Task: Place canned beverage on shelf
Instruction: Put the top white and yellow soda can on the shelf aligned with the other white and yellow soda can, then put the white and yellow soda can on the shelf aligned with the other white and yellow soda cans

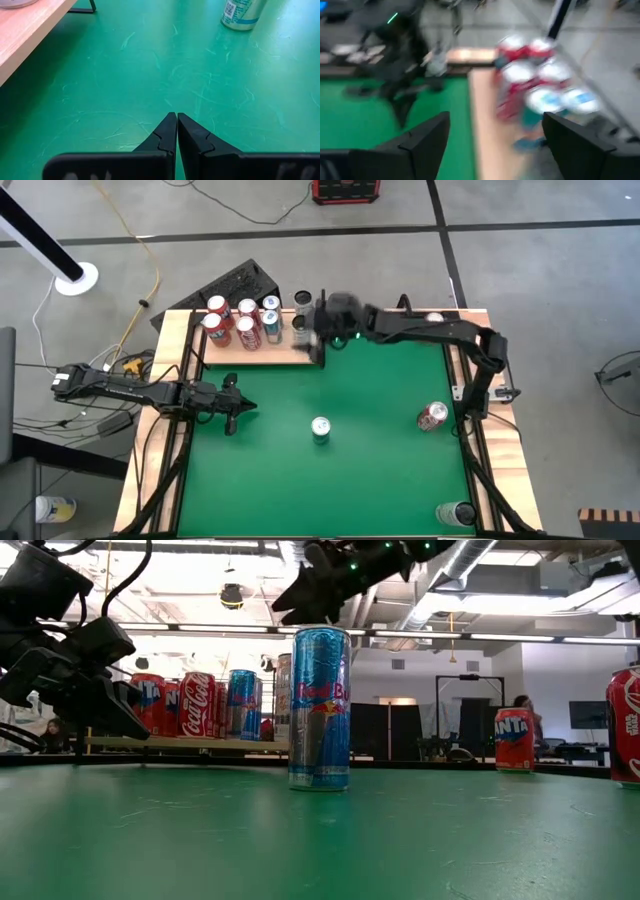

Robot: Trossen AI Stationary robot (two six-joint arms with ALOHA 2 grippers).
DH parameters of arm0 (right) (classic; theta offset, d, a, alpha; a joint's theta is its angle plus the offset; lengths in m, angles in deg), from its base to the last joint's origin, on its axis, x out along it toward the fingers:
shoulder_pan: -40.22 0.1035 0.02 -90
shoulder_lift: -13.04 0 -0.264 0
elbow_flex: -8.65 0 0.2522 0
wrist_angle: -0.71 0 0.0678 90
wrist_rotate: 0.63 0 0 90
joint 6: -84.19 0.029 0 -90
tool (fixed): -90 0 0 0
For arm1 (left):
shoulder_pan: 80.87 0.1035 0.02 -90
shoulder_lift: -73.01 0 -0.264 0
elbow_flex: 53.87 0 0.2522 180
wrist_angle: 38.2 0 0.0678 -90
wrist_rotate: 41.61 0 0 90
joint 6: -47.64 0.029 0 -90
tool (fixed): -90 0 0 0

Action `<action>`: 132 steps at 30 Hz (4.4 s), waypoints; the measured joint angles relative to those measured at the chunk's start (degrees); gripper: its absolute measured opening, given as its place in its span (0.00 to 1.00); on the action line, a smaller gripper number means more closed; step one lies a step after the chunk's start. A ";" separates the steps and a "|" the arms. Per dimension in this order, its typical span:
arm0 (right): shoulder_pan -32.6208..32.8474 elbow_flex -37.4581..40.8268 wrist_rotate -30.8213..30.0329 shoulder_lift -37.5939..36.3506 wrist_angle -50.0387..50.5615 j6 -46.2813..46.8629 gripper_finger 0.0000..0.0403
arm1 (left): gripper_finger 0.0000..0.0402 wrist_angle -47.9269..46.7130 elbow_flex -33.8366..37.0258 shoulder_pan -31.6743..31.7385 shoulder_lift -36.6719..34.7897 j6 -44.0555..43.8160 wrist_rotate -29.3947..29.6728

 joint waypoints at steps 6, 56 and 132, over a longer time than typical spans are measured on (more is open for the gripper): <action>4.28 0.04 -11.95 -0.02 5.14 -1.51 0.53 | 0.00 0.00 0.00 0.02 0.00 0.00 -0.02; -4.29 9.29 -6.84 3.76 -11.25 2.16 0.04 | 0.00 0.00 0.00 0.02 0.00 0.00 -0.01; 33.43 0.24 -30.65 -0.15 24.81 37.93 0.90 | 0.00 0.00 0.00 0.00 0.00 0.00 -0.02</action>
